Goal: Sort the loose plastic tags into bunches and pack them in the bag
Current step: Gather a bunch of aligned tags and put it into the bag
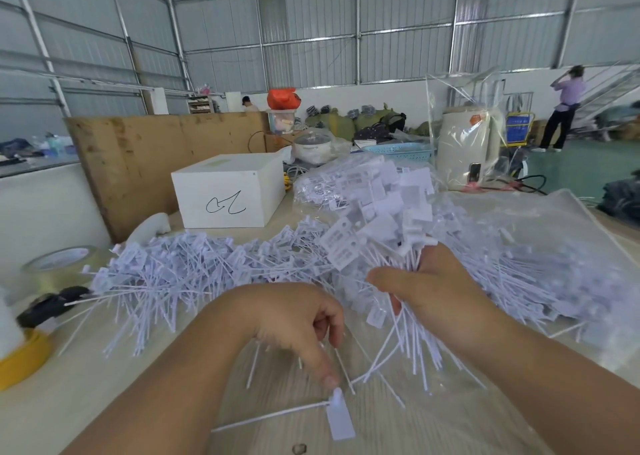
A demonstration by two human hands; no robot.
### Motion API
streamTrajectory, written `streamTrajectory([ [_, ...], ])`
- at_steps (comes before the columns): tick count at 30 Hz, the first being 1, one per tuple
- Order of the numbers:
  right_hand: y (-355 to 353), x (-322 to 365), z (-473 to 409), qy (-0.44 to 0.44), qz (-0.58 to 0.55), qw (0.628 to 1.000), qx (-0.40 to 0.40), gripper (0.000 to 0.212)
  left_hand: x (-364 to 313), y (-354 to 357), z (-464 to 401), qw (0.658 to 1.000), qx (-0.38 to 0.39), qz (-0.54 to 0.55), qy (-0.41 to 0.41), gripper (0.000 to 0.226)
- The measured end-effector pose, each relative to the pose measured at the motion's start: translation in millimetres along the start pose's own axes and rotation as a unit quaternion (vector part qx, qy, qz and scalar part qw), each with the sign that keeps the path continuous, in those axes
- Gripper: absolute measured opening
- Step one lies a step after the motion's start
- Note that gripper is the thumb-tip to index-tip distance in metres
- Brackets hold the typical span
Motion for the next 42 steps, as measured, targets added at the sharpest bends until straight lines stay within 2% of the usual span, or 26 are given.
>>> streamTrajectory([
  [5, -3, 18, 0, -0.015, -0.022, 1.0, -0.014, 0.05, -3, 1, 2, 1.0, 0.007, 0.001, 0.001, 0.04],
  [9, 7, 22, 3, -0.028, -0.023, 0.999, 0.003, 0.042, -5, 9, -3, 1.0, 0.021, -0.014, -0.003, 0.039],
  [16, 16, 0, 1, 0.003, -0.023, 1.0, -0.006, 0.045, 8, -4, -8, 0.996, -0.083, -0.009, -0.012, 0.02],
  [22, 12, -6, -1, 0.034, 0.002, 0.999, 0.013, 0.031, 10, -14, -9, 0.988, -0.151, 0.011, 0.009, 0.016],
  [27, 1, -7, -2, 0.075, 0.014, 0.997, 0.021, 0.032, 6, -29, -8, 0.959, -0.274, 0.021, 0.065, 0.019],
  [31, -4, -10, 1, 0.12, 0.016, 0.992, 0.033, 0.027, 8, -36, -6, 0.93, -0.349, 0.071, 0.086, 0.036],
  [34, -3, -9, 2, 0.134, 0.003, 0.99, 0.051, 0.025, 7, -35, -5, 0.918, -0.373, 0.099, 0.086, 0.031],
  [38, 1, -6, 4, 0.138, -0.012, 0.987, 0.076, 0.028, -1, -24, -7, 0.911, -0.362, 0.172, 0.095, 0.027],
  [42, 5, -3, 3, 0.135, -0.023, 0.986, 0.095, 0.019, -3, -21, -9, 0.867, -0.384, 0.298, 0.108, 0.019],
])
Point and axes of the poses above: each hand's wrist, its own z-axis away from the middle knuckle, its own y-axis out of the palm, x = y × z, the point moved 5 cm from there along -z, towards the middle knuckle, and after that the axes turned 13 degrees about z, right-handed, at the moved point
